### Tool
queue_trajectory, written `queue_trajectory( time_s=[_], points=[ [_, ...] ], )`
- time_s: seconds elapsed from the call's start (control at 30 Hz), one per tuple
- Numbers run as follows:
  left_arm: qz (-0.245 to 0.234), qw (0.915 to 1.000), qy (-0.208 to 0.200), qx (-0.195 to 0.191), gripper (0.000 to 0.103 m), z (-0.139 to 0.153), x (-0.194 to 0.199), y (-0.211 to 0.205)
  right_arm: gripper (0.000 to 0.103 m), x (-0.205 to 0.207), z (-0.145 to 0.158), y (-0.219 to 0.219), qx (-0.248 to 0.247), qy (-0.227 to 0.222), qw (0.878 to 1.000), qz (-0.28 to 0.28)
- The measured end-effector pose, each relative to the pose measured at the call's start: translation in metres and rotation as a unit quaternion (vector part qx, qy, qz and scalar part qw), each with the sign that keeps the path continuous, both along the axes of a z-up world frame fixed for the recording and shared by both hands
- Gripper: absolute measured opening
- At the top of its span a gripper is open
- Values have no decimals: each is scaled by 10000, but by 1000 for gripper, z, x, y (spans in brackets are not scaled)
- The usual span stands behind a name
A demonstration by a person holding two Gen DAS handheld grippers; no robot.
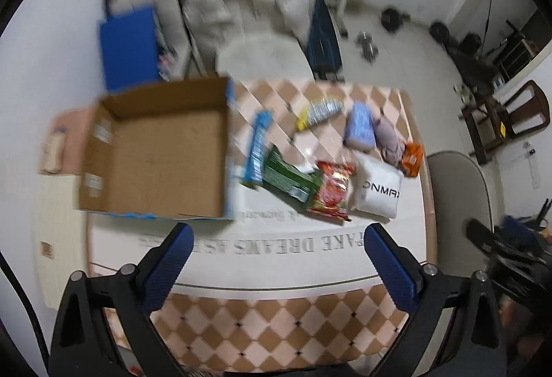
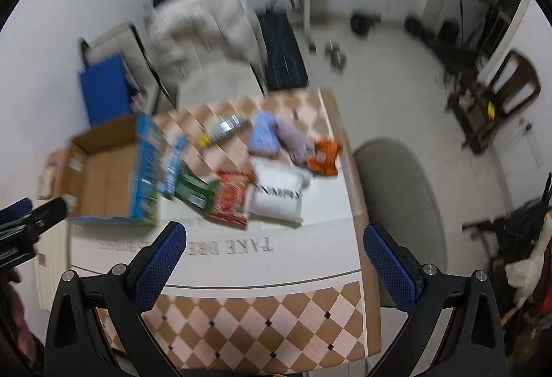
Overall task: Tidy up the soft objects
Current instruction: 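Grasp the red snack bag with the left tool while the right tool grasps the white NMAX pouch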
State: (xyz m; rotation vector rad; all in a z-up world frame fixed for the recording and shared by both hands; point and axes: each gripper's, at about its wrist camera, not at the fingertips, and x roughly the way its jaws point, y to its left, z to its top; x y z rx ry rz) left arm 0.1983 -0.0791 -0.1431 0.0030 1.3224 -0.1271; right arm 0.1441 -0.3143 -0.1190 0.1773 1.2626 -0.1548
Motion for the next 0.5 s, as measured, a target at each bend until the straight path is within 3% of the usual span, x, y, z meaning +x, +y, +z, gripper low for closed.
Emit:
queue_trajectory(
  time_s=[0.17,0.27,0.37,0.5],
  points=[
    [-200,9973,648,273,84,-74,46,-34,103,78,-133,-37,571,1033,9928,-226],
    [-275,9942,967,391,77,-110,61,-44,103,110,-198,-42,692,1436,9868,-281],
    [-250,9910,1258,377,77,-138,70,-47,103,132,-251,-39,931,1807,9786,-328],
    [-286,9863,1614,193,77,-166,64,-56,103,141,-296,-29,987,2163,9710,-245]
  ],
)
